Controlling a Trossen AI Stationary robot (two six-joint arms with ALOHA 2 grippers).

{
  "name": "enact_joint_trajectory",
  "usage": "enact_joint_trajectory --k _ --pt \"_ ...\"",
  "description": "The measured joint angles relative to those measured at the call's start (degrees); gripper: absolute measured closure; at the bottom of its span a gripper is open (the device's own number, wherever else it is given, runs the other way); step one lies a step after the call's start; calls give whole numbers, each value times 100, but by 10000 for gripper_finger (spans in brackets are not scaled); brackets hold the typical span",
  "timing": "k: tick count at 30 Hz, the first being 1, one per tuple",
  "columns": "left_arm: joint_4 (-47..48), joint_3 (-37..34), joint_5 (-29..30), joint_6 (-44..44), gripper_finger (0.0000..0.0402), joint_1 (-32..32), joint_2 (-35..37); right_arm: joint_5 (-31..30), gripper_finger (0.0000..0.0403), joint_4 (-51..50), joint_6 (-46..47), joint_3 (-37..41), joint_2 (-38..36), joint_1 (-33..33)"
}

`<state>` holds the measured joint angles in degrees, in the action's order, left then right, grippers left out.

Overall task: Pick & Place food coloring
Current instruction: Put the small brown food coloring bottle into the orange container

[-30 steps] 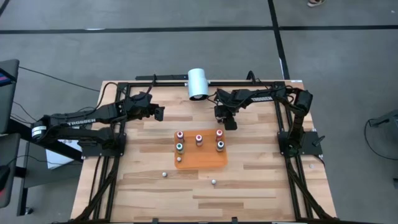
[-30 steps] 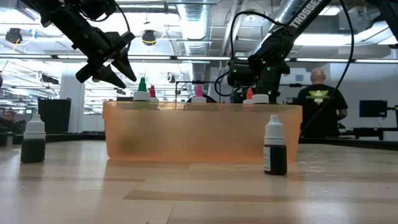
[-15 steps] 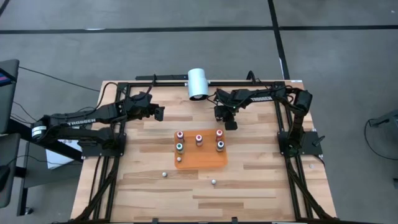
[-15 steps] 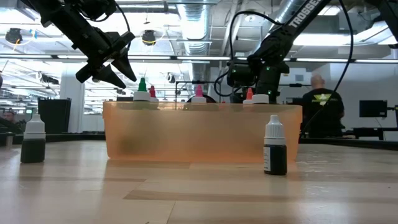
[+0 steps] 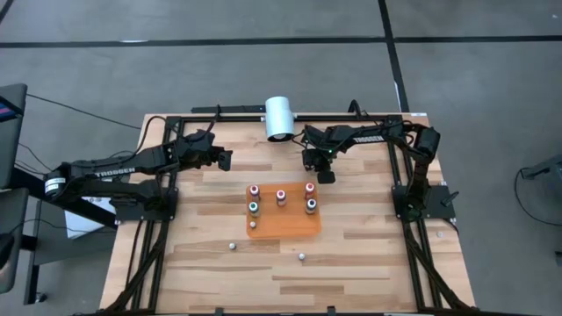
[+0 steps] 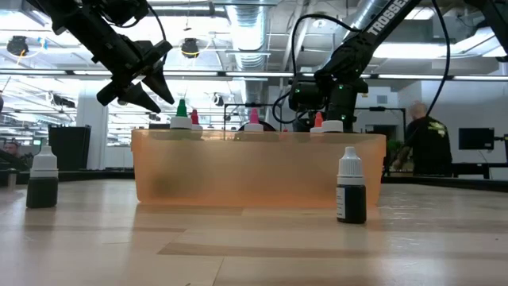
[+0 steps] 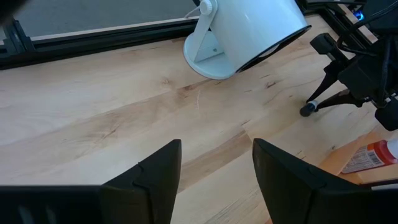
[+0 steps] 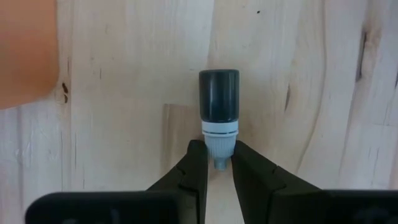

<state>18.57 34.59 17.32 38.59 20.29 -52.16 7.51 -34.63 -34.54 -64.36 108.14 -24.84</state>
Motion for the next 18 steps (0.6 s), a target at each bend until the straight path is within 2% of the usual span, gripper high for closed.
enact_joint_trajectory --k 6,18 --pt "0 0 1 -13 212 0 0 -16 346 -5 2 -9 -2 0" --pt "-4 0 1 -83 212 0 0 -342 347 -1064 -49 -700 7 0"
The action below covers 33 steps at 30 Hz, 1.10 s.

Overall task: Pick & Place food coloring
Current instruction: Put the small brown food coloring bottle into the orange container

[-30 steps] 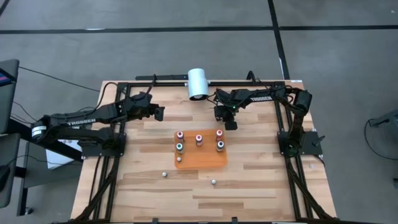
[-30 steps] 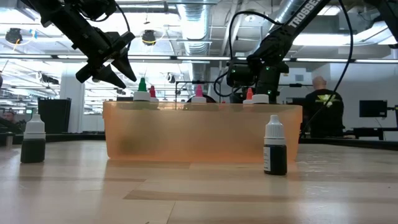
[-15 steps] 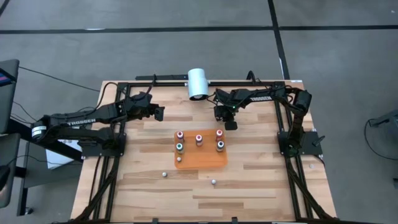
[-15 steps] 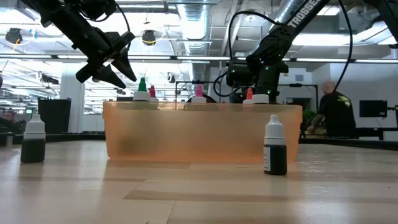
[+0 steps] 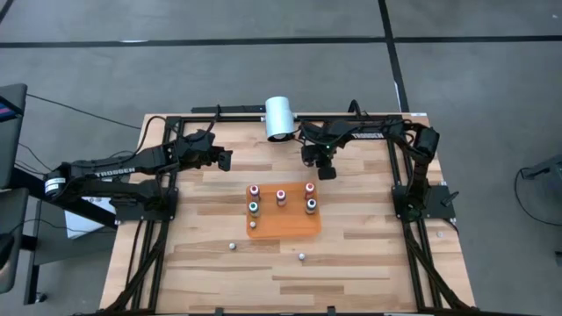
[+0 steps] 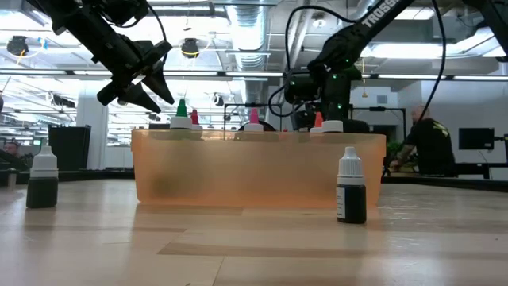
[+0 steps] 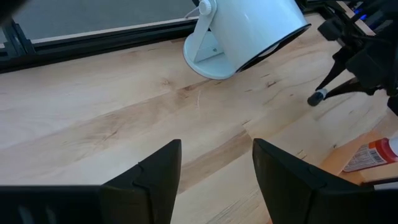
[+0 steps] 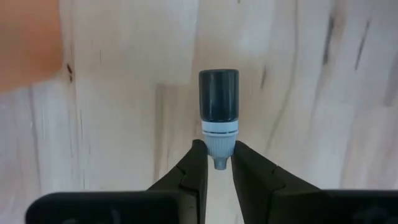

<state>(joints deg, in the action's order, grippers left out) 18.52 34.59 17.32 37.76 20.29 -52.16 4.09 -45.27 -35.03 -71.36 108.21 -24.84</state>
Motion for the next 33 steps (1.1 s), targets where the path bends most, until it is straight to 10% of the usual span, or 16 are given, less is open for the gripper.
enact_joint_trajectory --k 19,33 --pt "-4 0 -945 74 212 0 0 -1825 347 -1442 -417 -1262 -15 646" --pt "0 0 -1985 952 212 -218 0 -4556 347 -2254 -744 -2037 -191 2067"
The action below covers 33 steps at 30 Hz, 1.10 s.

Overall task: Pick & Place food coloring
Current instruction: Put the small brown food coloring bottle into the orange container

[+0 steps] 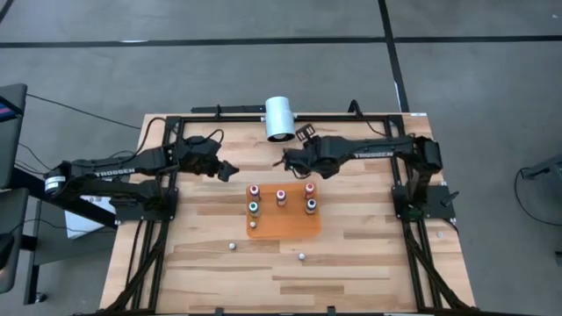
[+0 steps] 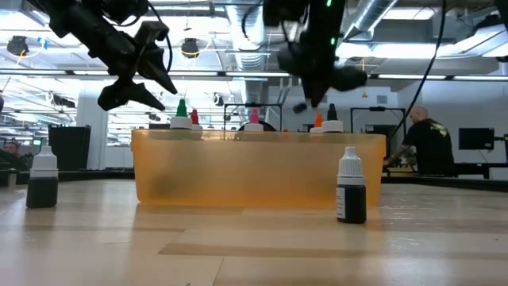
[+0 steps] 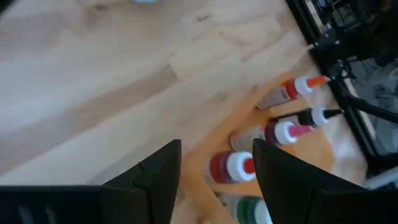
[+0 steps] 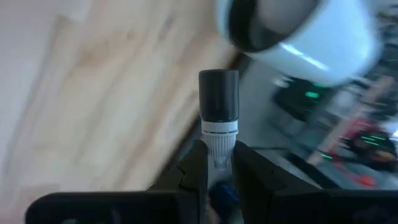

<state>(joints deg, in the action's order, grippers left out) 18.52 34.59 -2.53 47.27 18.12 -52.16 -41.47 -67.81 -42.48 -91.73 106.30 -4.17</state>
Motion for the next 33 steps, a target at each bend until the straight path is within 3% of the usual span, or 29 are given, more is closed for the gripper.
enact_joint_trajectory --k 6,12,18,26,33 --pt "0 0 -24 170 212 -255 0 -947 347 -287 44 -130 -448 923" --pt "-4 0 -18 677 212 -398 0 -1131 347 -89 10 -130 -686 1962" --pt "-322 0 -19 961 212 -497 0 -1269 347 458 -940 -106 -645 2717" --pt "-1663 0 -44 830 212 -862 0 -1717 347 2148 -2217 -85 -386 2916" --pt "-2635 1 -528 690 212 -1316 2 -2077 347 3724 -3357 -82 84 2739"
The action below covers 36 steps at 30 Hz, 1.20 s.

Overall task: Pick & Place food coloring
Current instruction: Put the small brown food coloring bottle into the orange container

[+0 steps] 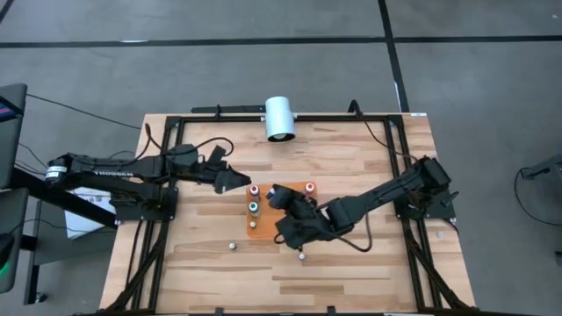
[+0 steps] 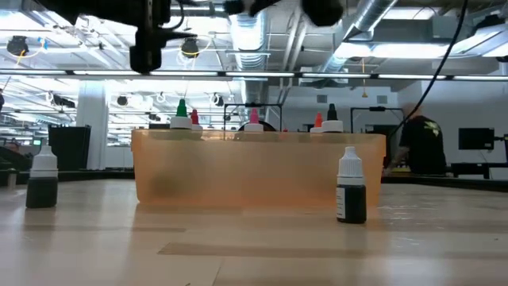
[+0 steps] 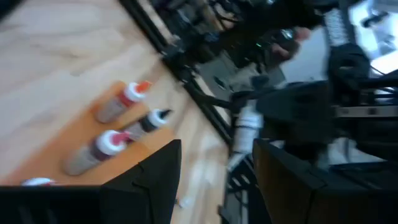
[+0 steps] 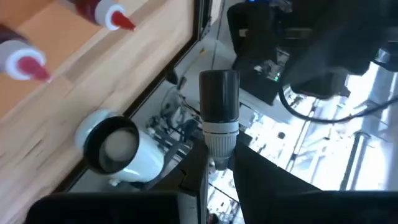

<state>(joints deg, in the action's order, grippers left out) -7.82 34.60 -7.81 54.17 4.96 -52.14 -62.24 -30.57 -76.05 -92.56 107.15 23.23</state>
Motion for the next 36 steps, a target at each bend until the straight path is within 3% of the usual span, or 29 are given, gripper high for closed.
enact_joint_trajectory --k 12,17,26,36 --pt "-94 1 -199 315 212 -576 0 -437 347 670 -567 11 550 -188" --pt "-73 1 184 702 212 -697 -4 -474 347 827 -584 -8 558 -190" --pt "-60 1 305 1266 212 -821 -46 -321 347 1053 -679 -6 558 -190" --pt "-63 1 805 1412 212 -1155 -46 -54 347 1643 -920 -6 558 -186"
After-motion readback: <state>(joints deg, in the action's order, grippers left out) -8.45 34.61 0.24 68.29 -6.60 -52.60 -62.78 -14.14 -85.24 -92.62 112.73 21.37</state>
